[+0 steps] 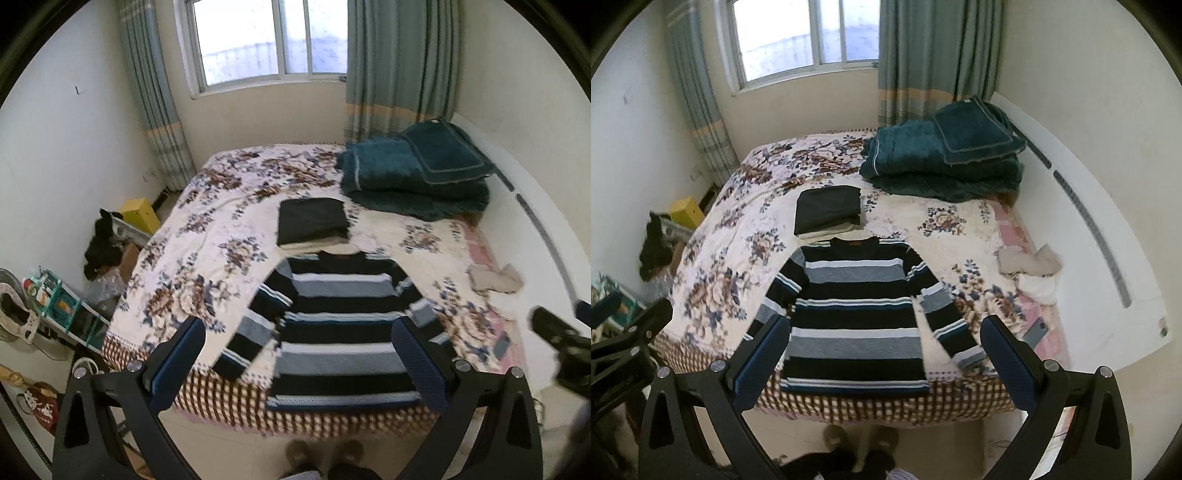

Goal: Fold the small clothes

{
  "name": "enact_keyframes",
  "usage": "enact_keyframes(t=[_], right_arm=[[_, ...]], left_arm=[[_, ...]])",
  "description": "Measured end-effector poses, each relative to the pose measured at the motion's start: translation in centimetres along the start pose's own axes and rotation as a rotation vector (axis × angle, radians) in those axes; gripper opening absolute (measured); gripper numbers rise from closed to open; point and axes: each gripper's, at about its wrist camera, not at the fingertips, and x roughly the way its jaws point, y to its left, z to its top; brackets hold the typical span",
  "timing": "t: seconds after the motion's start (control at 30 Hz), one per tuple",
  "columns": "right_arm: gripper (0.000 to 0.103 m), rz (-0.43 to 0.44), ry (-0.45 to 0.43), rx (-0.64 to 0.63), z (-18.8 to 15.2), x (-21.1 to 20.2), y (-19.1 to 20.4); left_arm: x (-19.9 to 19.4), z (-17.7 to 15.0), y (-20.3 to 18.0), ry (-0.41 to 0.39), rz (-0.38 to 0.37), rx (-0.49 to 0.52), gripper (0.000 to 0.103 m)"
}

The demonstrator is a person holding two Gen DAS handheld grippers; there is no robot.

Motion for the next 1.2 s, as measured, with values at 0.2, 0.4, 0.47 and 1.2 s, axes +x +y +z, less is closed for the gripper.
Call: enact_keyframes(t=[0.2,0.4,0.47,1.2], right_arm=[[0.103,-0.085,0.084,0.182,-2.1,9.0,-5.4],[0.103,-0.228,0.239,0.347,-7.0,21.2,-15.1],[0.103,-0.234,0.296,0.417,-9.2,26.0,-19.1],[0.025,-0.026,0.571,1.070,-32.8,65.9,-41.9]], left_arm=[[10.0,-2.6,0.1,0.058,0.005,0.036,0.103],[21.3,-6.8,-2.3,0.205,0.021,0.040,0.103],[25.4,-8.1,-3.7,0.249,0.047,0.037,0.103],[52.2,-17.9,-13.6,0.590,0.204,0.100,0.103]])
